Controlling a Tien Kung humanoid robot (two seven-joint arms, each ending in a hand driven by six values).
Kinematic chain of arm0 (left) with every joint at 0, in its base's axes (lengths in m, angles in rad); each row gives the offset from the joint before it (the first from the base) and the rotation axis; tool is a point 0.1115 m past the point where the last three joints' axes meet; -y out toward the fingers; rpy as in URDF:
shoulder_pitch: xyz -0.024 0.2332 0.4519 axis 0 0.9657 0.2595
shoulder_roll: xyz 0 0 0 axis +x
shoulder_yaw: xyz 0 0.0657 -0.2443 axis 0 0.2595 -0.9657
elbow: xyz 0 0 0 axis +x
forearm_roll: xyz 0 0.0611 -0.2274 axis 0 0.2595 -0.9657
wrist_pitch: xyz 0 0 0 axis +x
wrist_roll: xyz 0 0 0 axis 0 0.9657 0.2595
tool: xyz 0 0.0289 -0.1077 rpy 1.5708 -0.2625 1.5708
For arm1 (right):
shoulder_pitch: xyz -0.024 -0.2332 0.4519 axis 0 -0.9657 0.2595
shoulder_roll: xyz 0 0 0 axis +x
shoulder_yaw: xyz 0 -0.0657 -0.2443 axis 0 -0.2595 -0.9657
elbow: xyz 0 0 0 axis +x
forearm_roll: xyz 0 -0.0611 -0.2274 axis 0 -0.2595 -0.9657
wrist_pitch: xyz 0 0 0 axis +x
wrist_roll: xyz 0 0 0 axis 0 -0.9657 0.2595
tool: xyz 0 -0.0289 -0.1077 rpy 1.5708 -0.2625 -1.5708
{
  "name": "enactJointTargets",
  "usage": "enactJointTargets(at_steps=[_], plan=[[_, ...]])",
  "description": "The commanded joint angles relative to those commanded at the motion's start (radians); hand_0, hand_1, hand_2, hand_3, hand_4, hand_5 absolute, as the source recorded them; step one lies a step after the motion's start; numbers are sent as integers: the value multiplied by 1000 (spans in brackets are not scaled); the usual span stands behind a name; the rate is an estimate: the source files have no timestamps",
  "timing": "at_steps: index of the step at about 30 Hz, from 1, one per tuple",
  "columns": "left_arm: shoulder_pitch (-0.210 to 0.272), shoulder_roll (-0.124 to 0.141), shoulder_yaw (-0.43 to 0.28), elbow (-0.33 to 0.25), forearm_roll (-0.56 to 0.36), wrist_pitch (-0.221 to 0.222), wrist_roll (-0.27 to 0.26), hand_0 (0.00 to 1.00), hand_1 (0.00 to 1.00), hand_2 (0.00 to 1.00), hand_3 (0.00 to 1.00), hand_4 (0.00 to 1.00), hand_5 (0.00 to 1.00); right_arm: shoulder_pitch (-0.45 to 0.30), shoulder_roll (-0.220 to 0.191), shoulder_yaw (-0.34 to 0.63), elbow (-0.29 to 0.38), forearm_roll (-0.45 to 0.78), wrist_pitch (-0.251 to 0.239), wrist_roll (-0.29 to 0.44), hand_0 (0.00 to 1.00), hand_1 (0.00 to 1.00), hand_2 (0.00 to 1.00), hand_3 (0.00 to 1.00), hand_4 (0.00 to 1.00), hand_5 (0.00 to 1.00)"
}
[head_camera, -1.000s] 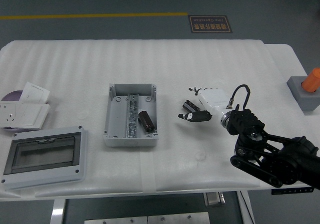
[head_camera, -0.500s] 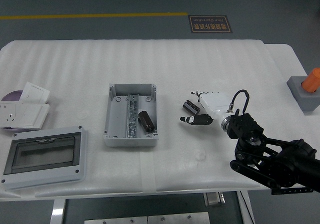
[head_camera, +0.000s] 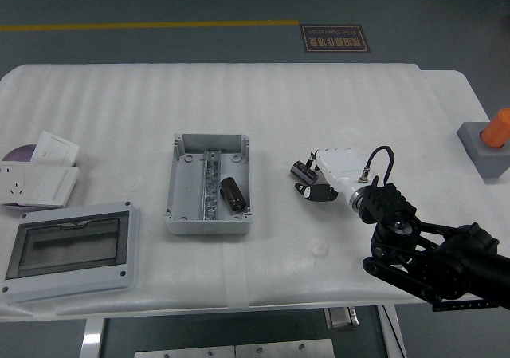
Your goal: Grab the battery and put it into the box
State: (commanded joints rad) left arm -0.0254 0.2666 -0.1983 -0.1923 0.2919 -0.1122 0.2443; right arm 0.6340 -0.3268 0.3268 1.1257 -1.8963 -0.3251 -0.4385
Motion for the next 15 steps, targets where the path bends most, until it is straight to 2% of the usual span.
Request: enactJointTargets(at_steps=[15], plan=[[-1, 0, 9, 0, -9, 5, -11, 607, 668, 563, 554, 474, 510, -1, 6, -6, -14, 6, -31, 11, 331, 412, 415, 599, 599, 403]])
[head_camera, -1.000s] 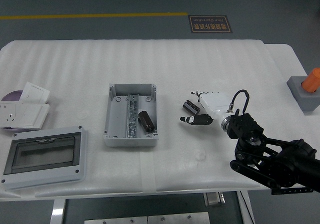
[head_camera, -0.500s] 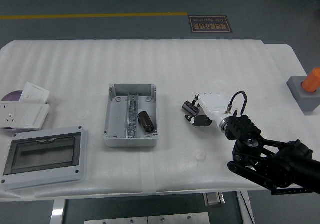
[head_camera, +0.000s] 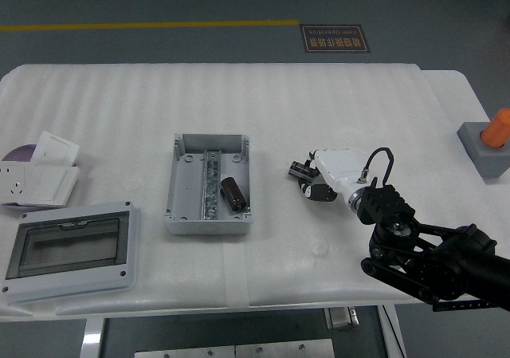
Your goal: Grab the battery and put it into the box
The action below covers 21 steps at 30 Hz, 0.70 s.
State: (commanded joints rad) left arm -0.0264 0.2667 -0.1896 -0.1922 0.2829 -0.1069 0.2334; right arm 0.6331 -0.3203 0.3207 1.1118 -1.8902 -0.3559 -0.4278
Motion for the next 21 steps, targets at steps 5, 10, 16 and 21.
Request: enactJointTargets(at_steps=[5, 10, 16, 21], plan=[[0, 0, 1, 0, -2, 3, -6, 607, 666, 563, 553, 474, 508, -1, -1, -2, -1, 7, -16, 7, 326, 406, 402, 598, 596, 400], [0, 0, 2, 0, -3, 6, -12, 605, 666, 563, 552, 475, 506, -3, -4, -5, 2, 42, -40, 25, 324, 403, 395, 596, 592, 401], [1, 0, 0, 1, -3, 7, -15, 603, 665, 562, 552, 476, 504, -11, -8, -8, 12, 156, -84, 75, 319, 399, 391, 592, 588, 406], [1, -1, 0, 1, -4, 7, -17, 601, 664, 561, 552, 477, 502, -13, -12, -7, 18, 246, -107, 108, 316, 399, 388, 588, 584, 405]])
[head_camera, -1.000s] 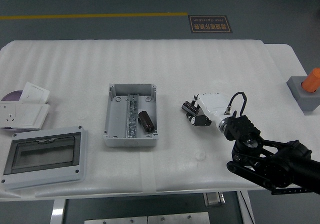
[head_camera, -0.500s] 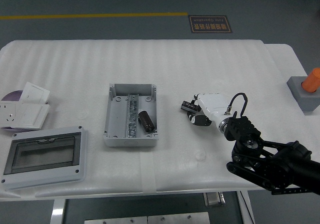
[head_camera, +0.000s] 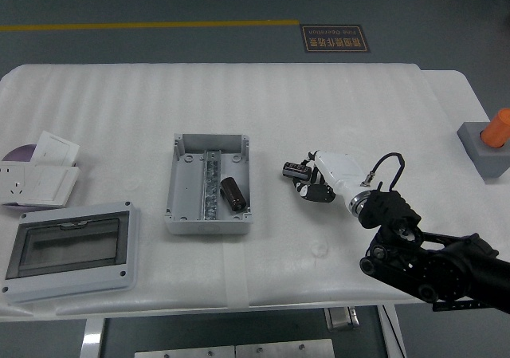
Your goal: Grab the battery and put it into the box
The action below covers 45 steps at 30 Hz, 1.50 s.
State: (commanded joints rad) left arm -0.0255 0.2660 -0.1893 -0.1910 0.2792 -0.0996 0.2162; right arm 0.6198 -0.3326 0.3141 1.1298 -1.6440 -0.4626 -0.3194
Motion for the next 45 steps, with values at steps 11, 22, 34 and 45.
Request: enactJointTargets(at_steps=[11, 22, 34, 45], plan=[[0, -1, -5, 0, 5, 0, -1, 601, 663, 561, 553, 479, 502, -5, -4, 7, 19, 69, -16, 35, 311, 401, 378, 580, 595, 438], [0, 0, -12, 1, 13, 0, 0, 598, 662, 561, 553, 479, 502, -6, -10, 30, 51, 80, -20, 45, 311, 400, 376, 577, 601, 453], [1, 0, -17, 1, 23, -4, 8, 598, 662, 561, 554, 486, 507, -6, -9, 41, 38, 74, 17, 36, 309, 400, 372, 583, 608, 472], [-1, -1, -20, 1, 26, -8, 15, 597, 662, 561, 556, 486, 511, 0, -13, 60, 32, 34, 115, -4, 321, 422, 421, 653, 678, 533]])
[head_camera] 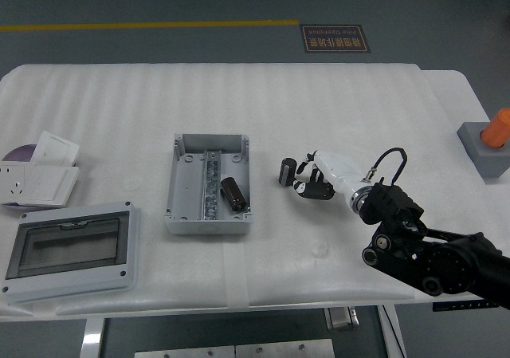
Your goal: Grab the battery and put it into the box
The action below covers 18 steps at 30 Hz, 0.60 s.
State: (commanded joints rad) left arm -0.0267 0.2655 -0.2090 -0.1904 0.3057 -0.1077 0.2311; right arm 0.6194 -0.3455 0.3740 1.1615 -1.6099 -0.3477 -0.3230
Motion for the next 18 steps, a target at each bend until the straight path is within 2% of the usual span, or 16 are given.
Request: enactJointTargets(at_steps=[2, 3, 7, 8, 13, 14, 18], plan=[[0, 0, 0, 0, 0, -1, 1, 597, 662, 561, 556, 486, 511, 2, -2, 3, 2, -8, 8, -3, 321, 422, 421, 653, 678, 533], [0, 0, 0, 0, 0, -1, 2, 598, 664, 561, 556, 485, 512, 2, -3, 5, 3, -12, 11, -4, 395, 542, 657, 864, 875, 644], [0, -1, 1, 0, 0, -2, 2, 598, 664, 561, 556, 485, 512, 3, -8, 12, 12, -29, 18, -6, 395, 542, 657, 864, 875, 644], [0, -1, 1, 0, 0, -2, 3, 597, 663, 561, 556, 484, 513, 3, -9, 14, 15, -33, 20, -7, 416, 572, 674, 944, 933, 696], [0, -1, 2, 0, 0, -3, 4, 597, 663, 561, 556, 484, 513, 4, -22, 21, 47, -52, 30, -13, 416, 572, 674, 944, 933, 696], [0, -1, 2, 0, -1, -3, 4, 597, 663, 561, 556, 482, 512, 5, -24, 21, 53, -55, 31, -14, 421, 581, 682, 984, 997, 748], [-2, -1, 5, -1, -3, -3, 4, 597, 663, 561, 556, 482, 512, 13, -24, 15, 67, -55, 29, -18, 421, 581, 682, 984, 997, 748]])
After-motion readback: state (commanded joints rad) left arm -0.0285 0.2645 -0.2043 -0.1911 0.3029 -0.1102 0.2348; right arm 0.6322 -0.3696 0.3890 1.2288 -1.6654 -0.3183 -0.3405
